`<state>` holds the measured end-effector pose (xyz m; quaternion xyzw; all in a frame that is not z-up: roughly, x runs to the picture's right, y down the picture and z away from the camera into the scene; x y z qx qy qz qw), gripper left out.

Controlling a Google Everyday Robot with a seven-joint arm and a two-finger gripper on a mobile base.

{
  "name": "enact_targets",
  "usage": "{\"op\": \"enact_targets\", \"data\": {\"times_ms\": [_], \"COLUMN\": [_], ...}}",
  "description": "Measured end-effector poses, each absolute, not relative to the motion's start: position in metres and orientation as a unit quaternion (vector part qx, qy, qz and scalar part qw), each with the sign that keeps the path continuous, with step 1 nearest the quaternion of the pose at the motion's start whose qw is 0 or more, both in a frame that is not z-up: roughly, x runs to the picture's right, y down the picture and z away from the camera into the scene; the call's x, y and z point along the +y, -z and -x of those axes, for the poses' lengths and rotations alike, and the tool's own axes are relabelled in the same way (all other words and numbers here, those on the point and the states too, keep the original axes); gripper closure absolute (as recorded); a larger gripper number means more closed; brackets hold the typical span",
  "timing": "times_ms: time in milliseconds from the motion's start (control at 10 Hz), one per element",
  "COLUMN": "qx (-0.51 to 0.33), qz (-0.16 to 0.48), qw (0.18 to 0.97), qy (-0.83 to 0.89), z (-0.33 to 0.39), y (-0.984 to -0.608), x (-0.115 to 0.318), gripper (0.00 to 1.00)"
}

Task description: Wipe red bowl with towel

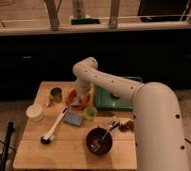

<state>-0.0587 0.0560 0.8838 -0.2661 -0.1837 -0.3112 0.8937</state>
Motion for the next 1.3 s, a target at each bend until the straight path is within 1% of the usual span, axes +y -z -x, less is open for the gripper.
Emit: {"op": "enact_targets", "data": {"times_ms": [200,400,800,1000,1300], "qx": [-0.165,-0.149,-0.144,-0.155,-0.182], "qz": [0.268,0.259,0.239,0.237,0.241], "qw": [0.902,0.911,0.917,0.909,0.886], "qy": [0.296,0.284,0.286,0.307,0.353], "z": [0.044,0.04,0.057,0.082,0.115], "y": [-0.887,-0.899,-0.919,-0.92,-0.909], "x": [0.049,0.029,-0.002,-0.002,0.019], "gripper": [1.0,1.0,1.0,1.0,1.0]}}
